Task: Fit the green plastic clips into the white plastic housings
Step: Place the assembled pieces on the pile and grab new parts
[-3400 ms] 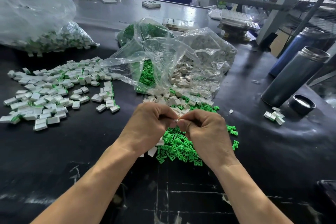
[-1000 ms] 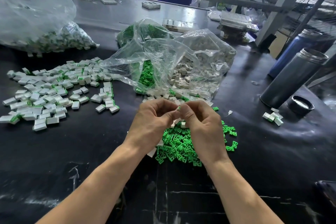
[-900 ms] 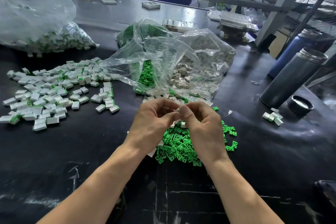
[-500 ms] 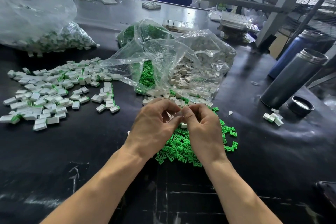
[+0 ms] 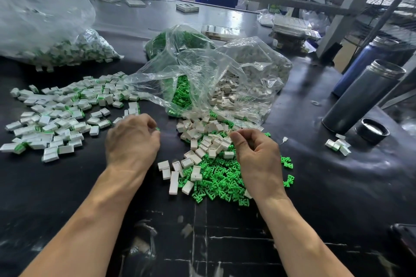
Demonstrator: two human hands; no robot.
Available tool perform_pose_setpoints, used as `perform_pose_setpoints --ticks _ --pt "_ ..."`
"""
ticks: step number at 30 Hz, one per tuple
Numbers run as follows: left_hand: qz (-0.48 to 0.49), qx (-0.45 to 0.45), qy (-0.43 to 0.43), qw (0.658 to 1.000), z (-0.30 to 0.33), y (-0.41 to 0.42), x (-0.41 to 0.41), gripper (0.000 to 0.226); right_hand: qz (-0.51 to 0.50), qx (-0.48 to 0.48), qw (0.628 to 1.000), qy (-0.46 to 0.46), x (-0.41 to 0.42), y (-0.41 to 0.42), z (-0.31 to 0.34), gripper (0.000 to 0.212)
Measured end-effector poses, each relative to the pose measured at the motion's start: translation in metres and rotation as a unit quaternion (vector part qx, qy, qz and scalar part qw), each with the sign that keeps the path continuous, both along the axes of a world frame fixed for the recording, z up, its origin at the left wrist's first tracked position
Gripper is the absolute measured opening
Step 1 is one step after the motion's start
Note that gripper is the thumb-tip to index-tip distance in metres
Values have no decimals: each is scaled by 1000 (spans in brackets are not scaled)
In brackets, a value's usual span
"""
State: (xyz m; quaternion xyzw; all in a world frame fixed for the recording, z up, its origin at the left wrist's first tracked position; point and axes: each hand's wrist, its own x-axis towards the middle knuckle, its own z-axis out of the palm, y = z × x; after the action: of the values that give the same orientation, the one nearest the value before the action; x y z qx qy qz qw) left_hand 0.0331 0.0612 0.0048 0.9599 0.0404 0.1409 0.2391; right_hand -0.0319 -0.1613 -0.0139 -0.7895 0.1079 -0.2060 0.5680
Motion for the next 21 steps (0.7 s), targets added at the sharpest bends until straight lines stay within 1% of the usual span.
perform_pose_setpoints --ticks 3,6,8,10,12,15,17,19,21 --pt "40 36 9 999 -2 6 5 14 -13 -11 1000 4 0 -2 1 16" --pt "67 46 9 997 -5 12 8 20 -14 -18 1000 9 -1 -2 1 17" --pt "69 49 -2 996 -6 11 7 26 -17 -18 1000 4 -1 -2 1 14" --pt "39 36 -39 998 -3 6 6 26 -15 -17 1000 -1 -2 -2 1 10" --pt "-15 2 -47 999 -1 -1 2 17 -5 -26 1000 4 -2 -2 1 11" --pt "-73 -82 25 994 1 -11 -3 3 6 -43 999 27 -2 -2 1 9" --pt "-111 -104 36 988 -1 -20 -8 8 13 -48 998 33 -2 -2 2 7" --pt "-147 -87 16 985 -5 -28 -12 21 18 -57 997 40 -2 -1 2 6" --pt "-176 -60 7 983 -8 -34 -13 27 21 -70 996 46 -3 0 3 7"
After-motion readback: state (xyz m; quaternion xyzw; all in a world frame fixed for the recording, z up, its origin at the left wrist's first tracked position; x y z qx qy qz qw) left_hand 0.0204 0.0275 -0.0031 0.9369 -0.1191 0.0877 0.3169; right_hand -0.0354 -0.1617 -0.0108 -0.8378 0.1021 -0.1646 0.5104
